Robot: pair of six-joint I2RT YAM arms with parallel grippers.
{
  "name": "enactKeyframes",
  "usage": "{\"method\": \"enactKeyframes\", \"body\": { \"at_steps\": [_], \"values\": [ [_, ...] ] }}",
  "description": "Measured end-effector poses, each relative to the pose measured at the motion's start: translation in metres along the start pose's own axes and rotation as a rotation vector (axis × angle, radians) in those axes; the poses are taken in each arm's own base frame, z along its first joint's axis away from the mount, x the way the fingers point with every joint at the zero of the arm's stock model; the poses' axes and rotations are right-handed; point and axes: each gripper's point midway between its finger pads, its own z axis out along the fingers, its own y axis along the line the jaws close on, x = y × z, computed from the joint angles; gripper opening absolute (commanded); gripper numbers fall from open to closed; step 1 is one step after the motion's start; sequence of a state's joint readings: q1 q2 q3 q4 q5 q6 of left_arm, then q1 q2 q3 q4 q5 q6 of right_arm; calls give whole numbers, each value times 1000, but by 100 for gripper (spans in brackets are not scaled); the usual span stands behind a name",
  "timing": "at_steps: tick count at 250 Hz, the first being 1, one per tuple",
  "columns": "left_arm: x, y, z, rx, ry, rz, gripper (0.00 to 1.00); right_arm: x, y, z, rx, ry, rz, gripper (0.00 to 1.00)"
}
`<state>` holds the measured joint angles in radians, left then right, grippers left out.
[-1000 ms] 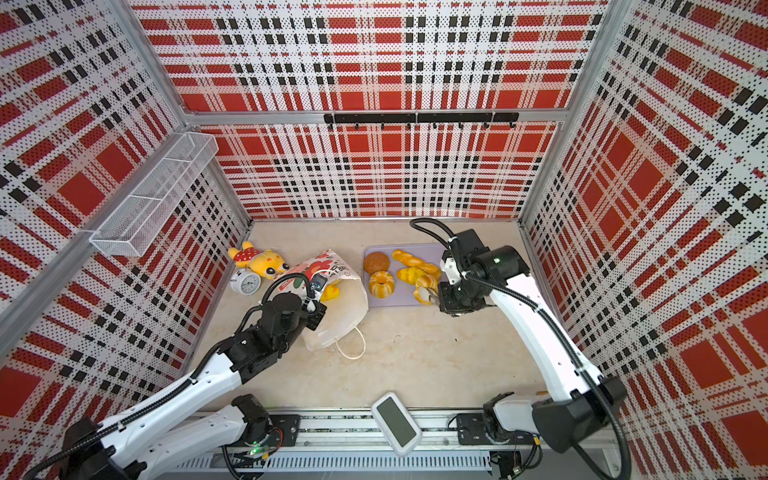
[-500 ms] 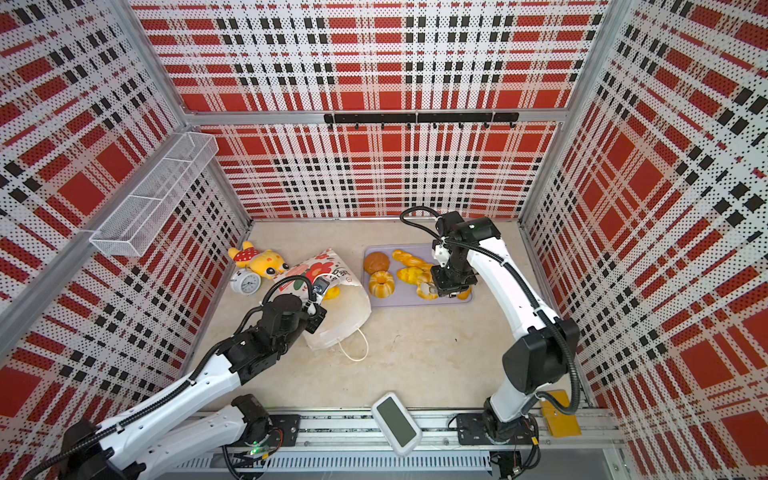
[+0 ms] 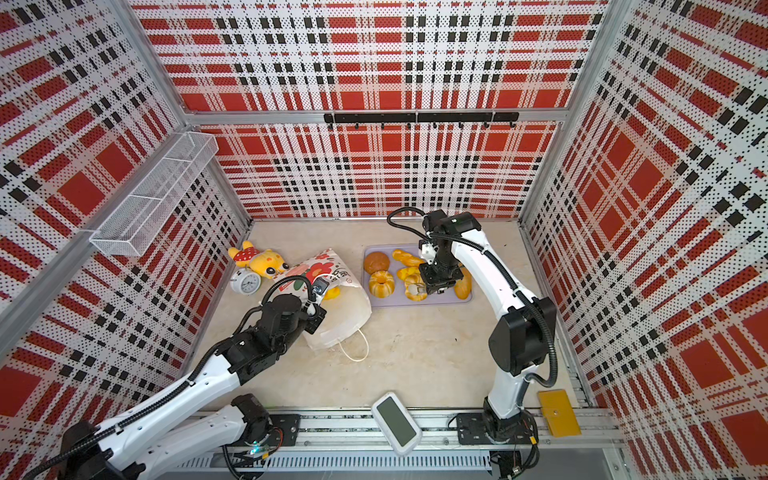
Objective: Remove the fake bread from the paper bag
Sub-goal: 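Lower the ridged pastry onto the tray beside the other breads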
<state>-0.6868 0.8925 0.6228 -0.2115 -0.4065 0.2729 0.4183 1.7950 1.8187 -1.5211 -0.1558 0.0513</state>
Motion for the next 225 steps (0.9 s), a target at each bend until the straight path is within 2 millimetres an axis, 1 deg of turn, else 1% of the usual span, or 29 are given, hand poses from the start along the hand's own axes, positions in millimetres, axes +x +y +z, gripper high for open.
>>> {"method": "enactKeyframes", "body": {
  "at_steps": [40, 49, 54, 83, 120, 142, 225],
  "values": [
    [0, 0, 0, 2, 0, -1, 0, -6, 9, 10, 6, 23, -33, 0],
    [0, 0, 0, 2, 0, -2, 0, -8, 9, 12, 9, 25, -37, 12],
    [0, 0, 0, 2, 0, -2, 0, -9, 10, 13, 11, 24, -39, 16],
    [0, 0, 0, 3, 0, -3, 0, -15, 10, 11, 23, 12, -44, 28],
    [0, -1, 0, 3, 1, -2, 0, -24, 11, -1, 30, -32, -46, 33],
    [0, -1, 0, 3, 1, -2, 0, -31, 12, -5, 33, -55, -51, 34],
    [0, -1, 0, 4, 1, -2, 0, -35, 12, 4, 35, -38, -52, 37]
  ]
}}
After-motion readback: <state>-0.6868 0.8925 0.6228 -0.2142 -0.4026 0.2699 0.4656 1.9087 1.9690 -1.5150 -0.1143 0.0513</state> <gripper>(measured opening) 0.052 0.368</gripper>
